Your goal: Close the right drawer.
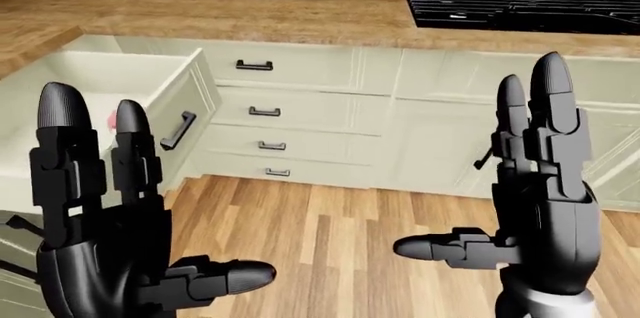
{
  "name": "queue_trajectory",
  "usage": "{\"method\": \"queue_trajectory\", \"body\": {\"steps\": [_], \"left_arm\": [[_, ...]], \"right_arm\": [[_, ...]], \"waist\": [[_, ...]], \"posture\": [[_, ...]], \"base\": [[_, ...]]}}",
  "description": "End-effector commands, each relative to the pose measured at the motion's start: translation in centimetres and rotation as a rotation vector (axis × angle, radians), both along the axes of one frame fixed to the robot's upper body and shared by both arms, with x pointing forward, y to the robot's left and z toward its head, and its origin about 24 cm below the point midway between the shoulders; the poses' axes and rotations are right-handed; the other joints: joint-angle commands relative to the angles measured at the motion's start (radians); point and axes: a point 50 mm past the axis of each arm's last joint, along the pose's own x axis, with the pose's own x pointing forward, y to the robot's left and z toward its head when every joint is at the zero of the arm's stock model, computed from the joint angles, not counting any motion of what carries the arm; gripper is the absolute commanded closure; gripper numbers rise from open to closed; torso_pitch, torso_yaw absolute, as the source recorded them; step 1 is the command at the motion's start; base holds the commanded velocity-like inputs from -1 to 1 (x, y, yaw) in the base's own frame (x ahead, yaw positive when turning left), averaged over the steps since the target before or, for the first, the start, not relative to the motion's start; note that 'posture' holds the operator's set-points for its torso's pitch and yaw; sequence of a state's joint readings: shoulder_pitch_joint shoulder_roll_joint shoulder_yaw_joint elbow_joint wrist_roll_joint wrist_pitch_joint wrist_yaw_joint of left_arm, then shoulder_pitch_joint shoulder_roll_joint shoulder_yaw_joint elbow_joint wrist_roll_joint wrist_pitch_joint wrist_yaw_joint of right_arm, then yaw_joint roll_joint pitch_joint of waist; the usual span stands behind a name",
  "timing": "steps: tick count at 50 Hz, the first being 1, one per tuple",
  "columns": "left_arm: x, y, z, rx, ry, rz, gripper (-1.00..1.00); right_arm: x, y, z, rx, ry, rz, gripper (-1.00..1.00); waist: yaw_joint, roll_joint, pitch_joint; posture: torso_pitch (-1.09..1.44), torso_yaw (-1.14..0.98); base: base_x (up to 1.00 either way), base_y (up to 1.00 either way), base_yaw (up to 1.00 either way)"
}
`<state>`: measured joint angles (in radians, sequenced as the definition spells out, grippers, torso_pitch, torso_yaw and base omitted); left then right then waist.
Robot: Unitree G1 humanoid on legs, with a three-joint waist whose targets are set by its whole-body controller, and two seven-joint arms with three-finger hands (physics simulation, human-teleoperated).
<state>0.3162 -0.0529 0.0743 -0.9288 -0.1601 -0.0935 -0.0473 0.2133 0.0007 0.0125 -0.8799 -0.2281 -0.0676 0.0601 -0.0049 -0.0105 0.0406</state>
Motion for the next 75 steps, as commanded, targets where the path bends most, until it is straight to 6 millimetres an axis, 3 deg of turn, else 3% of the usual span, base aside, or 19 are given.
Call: {"method": "queue_trajectory", "body": {"steps": [1, 6, 9, 17, 23, 25, 26, 28, 34, 38, 39, 46, 50, 59, 61, 63, 64, 66, 75], "left_arm": [[-0.72, -0.03, 1.05, 0.013, -0.073, 0.006, -1.00], [-0.74, -0.06, 1.09, 0.014, -0.074, 0.006, -1.00], [-0.65, -0.08, 1.06, 0.013, -0.071, 0.005, -1.00], [-0.71, -0.09, 1.08, 0.013, -0.073, 0.005, -1.00], [-0.75, -0.05, 1.02, 0.014, -0.074, 0.006, -1.00], [-0.80, -0.05, 0.99, 0.014, -0.075, 0.006, -1.00], [-0.82, -0.05, 0.99, 0.015, -0.076, 0.006, -1.00], [-0.80, -0.03, 1.00, 0.013, -0.074, 0.006, -1.00], [-0.80, -0.04, 1.00, 0.014, -0.074, 0.004, -1.00], [-0.82, -0.02, 1.06, 0.014, -0.076, 0.005, -1.00], [-0.80, -0.01, 1.07, 0.014, -0.075, 0.005, -1.00], [-0.72, 0.04, 1.08, 0.012, -0.074, 0.004, -1.00], [-0.73, -0.02, 1.03, 0.013, -0.073, 0.001, -1.00], [-0.72, 0.00, 0.92, 0.011, -0.071, 0.001, -1.00], [-0.72, -0.02, 0.91, 0.012, -0.071, 0.001, -1.00], [-0.77, -0.01, 0.95, 0.013, -0.073, 0.002, -1.00], [-0.75, -0.01, 0.95, 0.013, -0.073, 0.002, -1.00], [-0.76, -0.02, 0.99, 0.012, -0.072, 0.001, -1.00], [-0.76, -0.02, 1.08, 0.012, -0.072, 0.001, -1.00]], "right_arm": [[-0.65, 0.27, 0.95, -0.003, -0.072, 0.019, -1.00], [-0.60, 0.45, 0.91, -0.007, -0.065, 0.032, -1.00], [-0.57, 0.44, 0.94, -0.006, -0.064, 0.035, -1.00], [-0.54, 0.44, 0.87, -0.007, -0.061, 0.036, -1.00], [-0.63, 0.54, 0.89, -0.016, -0.062, 0.036, -1.00], [-0.68, 0.51, 0.92, -0.013, -0.063, 0.035, -1.00], [-0.69, 0.54, 0.94, -0.016, -0.063, 0.036, -1.00], [-0.67, 0.54, 0.96, -0.018, -0.063, 0.034, -1.00], [-0.71, 0.54, 1.01, -0.016, -0.064, 0.035, -1.00], [-0.70, 0.53, 0.99, -0.017, -0.064, 0.035, -1.00], [-0.69, 0.51, 0.98, -0.015, -0.064, 0.035, -1.00], [-0.67, 0.51, 0.99, -0.014, -0.065, 0.034, -1.00], [-0.65, 0.52, 0.92, -0.013, -0.064, 0.036, -1.00], [-0.71, 0.45, 0.97, -0.012, -0.067, 0.036, -1.00], [-0.67, 0.46, 0.97, -0.013, -0.066, 0.035, -1.00], [-0.71, 0.48, 1.04, -0.012, -0.066, 0.035, -1.00], [-0.71, 0.48, 1.02, -0.012, -0.066, 0.036, -1.00], [-0.68, 0.47, 1.01, -0.012, -0.066, 0.036, -1.00], [-0.69, 0.40, 0.97, -0.010, -0.065, 0.034, -1.00]], "waist": [[0.002, -0.016, -0.013], [0.000, 0.018, 0.001], [0.002, 0.102, -0.015], [0.008, 0.014, 0.011], [0.021, -0.013, -0.012], [0.012, -0.056, 0.000], [0.002, -0.022, 0.007], [0.007, -0.036, 0.006], [-0.005, 0.009, 0.014], [-0.004, 0.131, -0.018], [0.005, 0.069, 0.008], [0.006, 0.017, 0.016], [0.006, -0.059, 0.002], [-0.009, 0.006, 0.019], [-0.012, 0.045, 0.015], [-0.003, 0.129, -0.015], [0.005, 0.068, 0.006], [0.010, 0.074, 0.007], [0.010, -0.021, 0.010]], "posture": [[0.00, 0.00], [0.00, 0.00], [0.00, 0.00], [0.00, 0.00], [0.00, 0.00], [0.00, 0.00], [0.00, 0.00], [0.00, 0.00], [0.00, 0.00], [0.00, 0.00], [0.00, 0.00], [0.00, 0.00], [0.00, 0.00], [0.00, 0.00], [0.00, 0.00], [0.00, 0.00], [0.00, 0.00], [0.00, 0.00], [0.00, 0.00]], "base": [[0.00, 0.23, 0.00], [0.00, 0.22, 0.00], [0.00, 0.21, 0.00], [0.00, 0.18, 0.00], [0.00, 0.03, 0.00], [0.01, 0.13, 0.00], [0.02, 0.13, 0.00], [0.02, 0.14, 0.00], [0.09, 0.27, 0.00], [0.10, 0.28, 0.00], [0.11, 0.27, 0.00], [0.10, 0.28, 0.00], [0.10, 0.27, 0.00], [0.10, 0.26, 0.00], [0.10, 0.24, 0.00], [0.10, 0.23, 0.00], [0.10, 0.23, 0.00], [0.10, 0.23, 0.00], [0.10, 0.22, 0.00]]}}
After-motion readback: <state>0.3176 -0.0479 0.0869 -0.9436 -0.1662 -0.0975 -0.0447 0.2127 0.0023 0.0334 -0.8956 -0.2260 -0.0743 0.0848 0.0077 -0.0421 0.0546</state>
